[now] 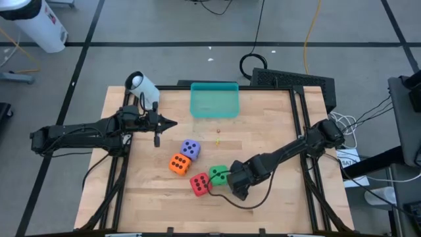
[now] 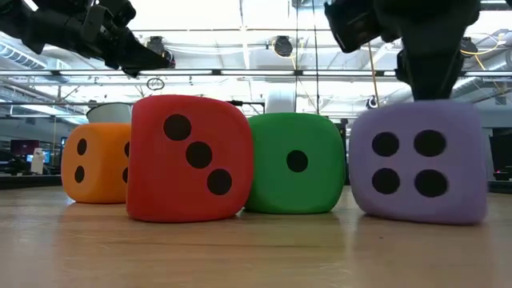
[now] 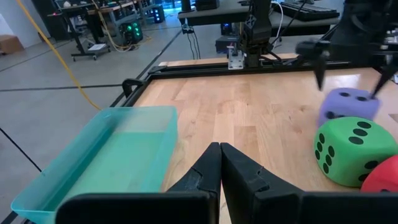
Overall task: Pick & Place Dice
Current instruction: Put the large blue dice into the blue bin
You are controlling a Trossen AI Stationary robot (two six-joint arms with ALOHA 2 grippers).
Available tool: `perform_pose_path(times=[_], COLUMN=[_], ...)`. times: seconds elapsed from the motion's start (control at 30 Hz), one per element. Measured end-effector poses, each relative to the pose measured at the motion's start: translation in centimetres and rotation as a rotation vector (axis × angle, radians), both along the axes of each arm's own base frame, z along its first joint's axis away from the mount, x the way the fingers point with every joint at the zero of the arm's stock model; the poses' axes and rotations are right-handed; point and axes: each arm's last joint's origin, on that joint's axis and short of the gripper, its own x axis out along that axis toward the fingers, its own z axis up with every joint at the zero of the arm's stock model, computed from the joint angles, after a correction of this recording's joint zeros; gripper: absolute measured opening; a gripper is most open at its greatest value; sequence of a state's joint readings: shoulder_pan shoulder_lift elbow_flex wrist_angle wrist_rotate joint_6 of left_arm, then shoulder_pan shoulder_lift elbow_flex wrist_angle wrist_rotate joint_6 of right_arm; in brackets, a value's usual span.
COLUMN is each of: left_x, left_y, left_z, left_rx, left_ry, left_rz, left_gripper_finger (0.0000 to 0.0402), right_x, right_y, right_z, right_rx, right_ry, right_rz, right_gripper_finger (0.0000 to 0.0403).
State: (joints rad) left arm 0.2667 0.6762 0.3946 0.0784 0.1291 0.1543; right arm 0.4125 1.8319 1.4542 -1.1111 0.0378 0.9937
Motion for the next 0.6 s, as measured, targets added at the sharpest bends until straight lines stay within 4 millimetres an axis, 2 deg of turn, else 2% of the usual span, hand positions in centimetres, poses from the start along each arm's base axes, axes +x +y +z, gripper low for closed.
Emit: perform_pose_path(times=[0.27,0.47,0.6], left_x=[0.0,0.0,0.0], left_y=[0.0,0.0,0.0], left_z=[0.0,0.0,0.0], left_rx=[0.001,0.001,0.001], left_ry=[0.000,0.001,0.001], left_rz=[0.000,0.000,0.000], left_gripper_finger=[0.0021,0.0021,0.0021], right_x=[-0.9,-0.4,-0.5], right_y=[-1.7,-1.9,-2.0], right_z=[0.4,0.4,1.1], right_rx=[-0.156,-0.132,-0.109], right_ry=[0.101,0.064,0.021], right_rz=[0.162,0.239,0.248], right_gripper_finger=[0.0391,0.0391,0.0391])
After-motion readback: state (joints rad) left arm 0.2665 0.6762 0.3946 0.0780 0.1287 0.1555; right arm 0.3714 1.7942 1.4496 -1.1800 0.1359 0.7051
